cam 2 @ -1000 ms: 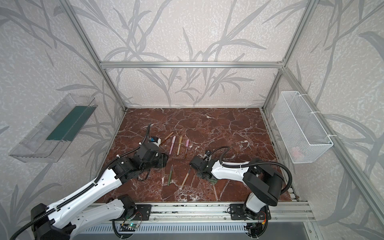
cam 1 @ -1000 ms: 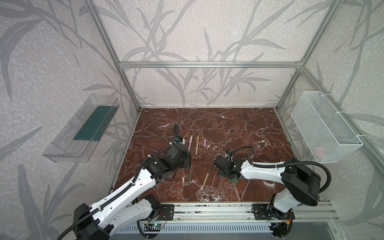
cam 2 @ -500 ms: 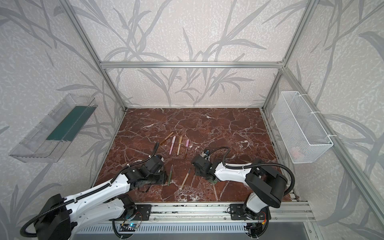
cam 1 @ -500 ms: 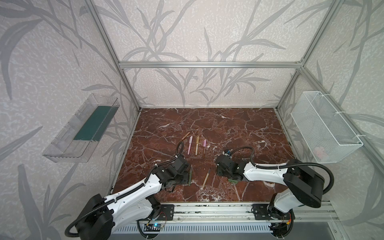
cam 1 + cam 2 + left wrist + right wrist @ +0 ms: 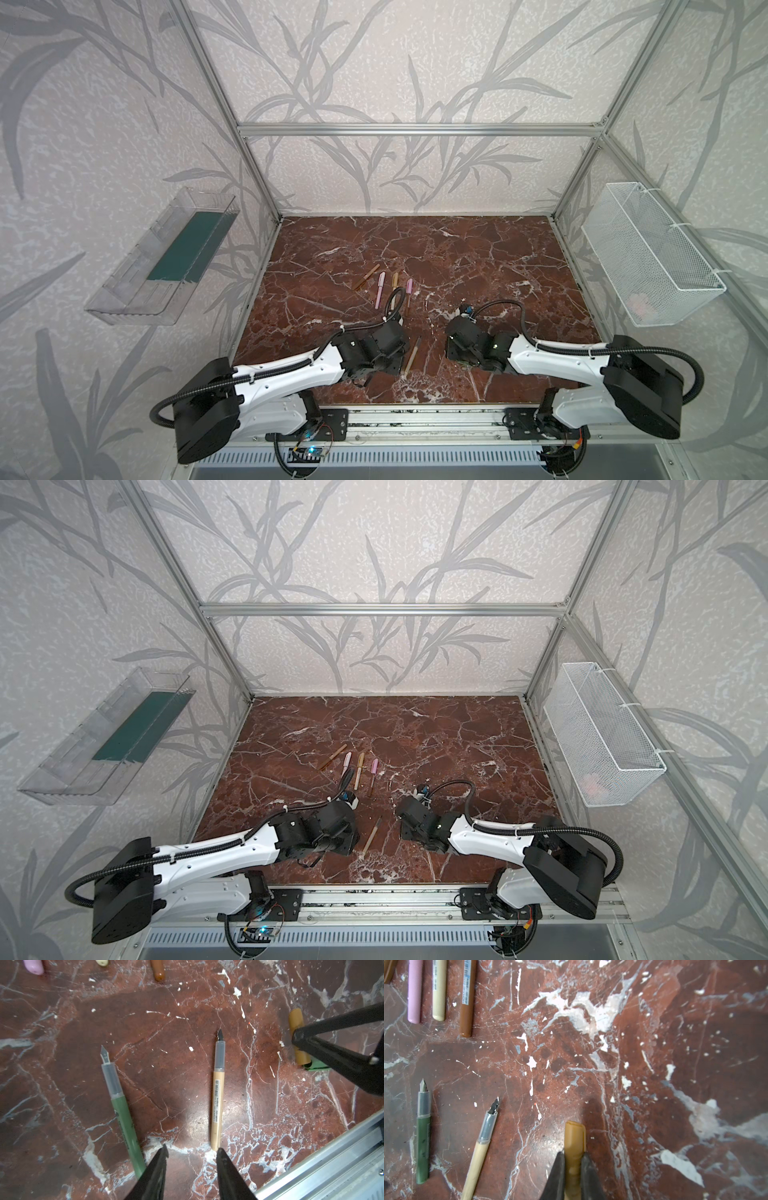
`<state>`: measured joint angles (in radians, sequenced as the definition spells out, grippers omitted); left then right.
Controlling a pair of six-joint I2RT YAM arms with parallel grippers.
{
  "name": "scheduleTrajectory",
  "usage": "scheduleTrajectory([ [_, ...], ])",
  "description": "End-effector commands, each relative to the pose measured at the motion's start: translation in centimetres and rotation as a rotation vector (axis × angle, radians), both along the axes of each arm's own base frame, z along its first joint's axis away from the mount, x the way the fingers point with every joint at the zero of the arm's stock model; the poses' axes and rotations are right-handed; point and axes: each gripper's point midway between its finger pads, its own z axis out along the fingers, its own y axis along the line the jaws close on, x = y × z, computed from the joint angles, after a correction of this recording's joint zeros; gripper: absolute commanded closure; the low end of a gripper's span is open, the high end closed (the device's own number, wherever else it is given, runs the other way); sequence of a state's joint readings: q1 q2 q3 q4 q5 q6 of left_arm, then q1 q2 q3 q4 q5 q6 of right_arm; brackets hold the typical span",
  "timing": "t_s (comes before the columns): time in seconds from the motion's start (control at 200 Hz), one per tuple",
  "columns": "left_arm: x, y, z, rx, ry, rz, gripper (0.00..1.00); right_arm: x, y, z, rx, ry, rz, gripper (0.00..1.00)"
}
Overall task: Insert the pens into the pen caps
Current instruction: 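Grasp the tan cap with the right gripper while the left grasps the beige pen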
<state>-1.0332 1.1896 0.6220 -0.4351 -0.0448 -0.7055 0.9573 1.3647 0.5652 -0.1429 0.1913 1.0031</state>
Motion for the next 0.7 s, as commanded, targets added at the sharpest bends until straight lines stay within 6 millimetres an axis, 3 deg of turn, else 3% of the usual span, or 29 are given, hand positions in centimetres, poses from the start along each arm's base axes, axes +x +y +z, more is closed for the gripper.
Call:
scheduleTrajectory([
  [0.0,0.3,-1.5,0.5,-0.009,-0.036,-0.04,0.58,-0.1,0.0,-0.2,0.0,-0.001,-0.004,0.92],
  [0.275,-0.1,-3.6,-1.8,0.048,-0.001,-0.105,0.59,0.8,0.5,1.7,0.109,-0.089,-0.028,0.93],
  [0.695,1.0,-3.0,-3.7,0.286,-0.027,-0.088,0.62,1.1,0.4,2.2,0.165,-0.127,-0.059,1.0],
])
